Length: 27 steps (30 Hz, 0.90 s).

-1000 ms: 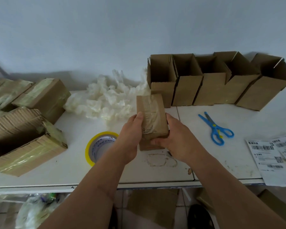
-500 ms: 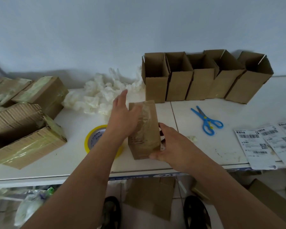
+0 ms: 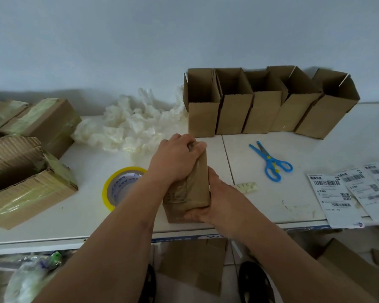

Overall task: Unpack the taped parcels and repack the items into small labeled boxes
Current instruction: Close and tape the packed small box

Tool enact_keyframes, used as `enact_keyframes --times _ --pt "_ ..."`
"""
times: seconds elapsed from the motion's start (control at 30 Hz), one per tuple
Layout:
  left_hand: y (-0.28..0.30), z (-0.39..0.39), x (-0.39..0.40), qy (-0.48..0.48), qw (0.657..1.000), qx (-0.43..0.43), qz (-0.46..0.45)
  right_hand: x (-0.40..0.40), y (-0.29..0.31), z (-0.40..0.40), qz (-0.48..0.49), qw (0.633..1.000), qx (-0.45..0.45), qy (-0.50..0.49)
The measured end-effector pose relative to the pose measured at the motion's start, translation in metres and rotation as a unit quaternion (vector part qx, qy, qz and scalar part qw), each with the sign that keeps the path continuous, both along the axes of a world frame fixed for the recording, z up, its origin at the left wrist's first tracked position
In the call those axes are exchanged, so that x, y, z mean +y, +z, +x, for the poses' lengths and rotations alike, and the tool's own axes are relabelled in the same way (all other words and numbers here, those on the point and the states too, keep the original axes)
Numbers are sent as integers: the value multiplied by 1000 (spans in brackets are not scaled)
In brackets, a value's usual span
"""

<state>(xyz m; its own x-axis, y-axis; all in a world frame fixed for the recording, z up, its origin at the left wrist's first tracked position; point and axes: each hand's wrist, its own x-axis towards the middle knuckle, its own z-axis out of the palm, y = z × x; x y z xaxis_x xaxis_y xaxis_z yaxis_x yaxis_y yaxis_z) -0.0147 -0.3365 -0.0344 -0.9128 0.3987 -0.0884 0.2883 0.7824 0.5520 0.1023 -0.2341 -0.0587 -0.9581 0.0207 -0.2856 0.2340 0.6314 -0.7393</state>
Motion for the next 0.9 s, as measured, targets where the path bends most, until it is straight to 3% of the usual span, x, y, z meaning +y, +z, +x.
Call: enact_keyframes --times 0.23,0.37,0.5,0.77,0.9 --pt "1 -7 8 18 992 36 -118 4 -10 4 -47 999 -6 -8" --pt "-2 -2 9 27 992 57 -112 0 11 13 -154 987 -36 -22" --pt "-6 -5 7 13 993 61 -96 -12 12 20 -115 990 -25 -79" --pt "-1 -9 0 -23 999 28 -39 -18 14 15 -159 977 -38 -136" --pt "-3 -7 3 -5 997 53 -49 -18 14 12 -184 970 -38 -153"
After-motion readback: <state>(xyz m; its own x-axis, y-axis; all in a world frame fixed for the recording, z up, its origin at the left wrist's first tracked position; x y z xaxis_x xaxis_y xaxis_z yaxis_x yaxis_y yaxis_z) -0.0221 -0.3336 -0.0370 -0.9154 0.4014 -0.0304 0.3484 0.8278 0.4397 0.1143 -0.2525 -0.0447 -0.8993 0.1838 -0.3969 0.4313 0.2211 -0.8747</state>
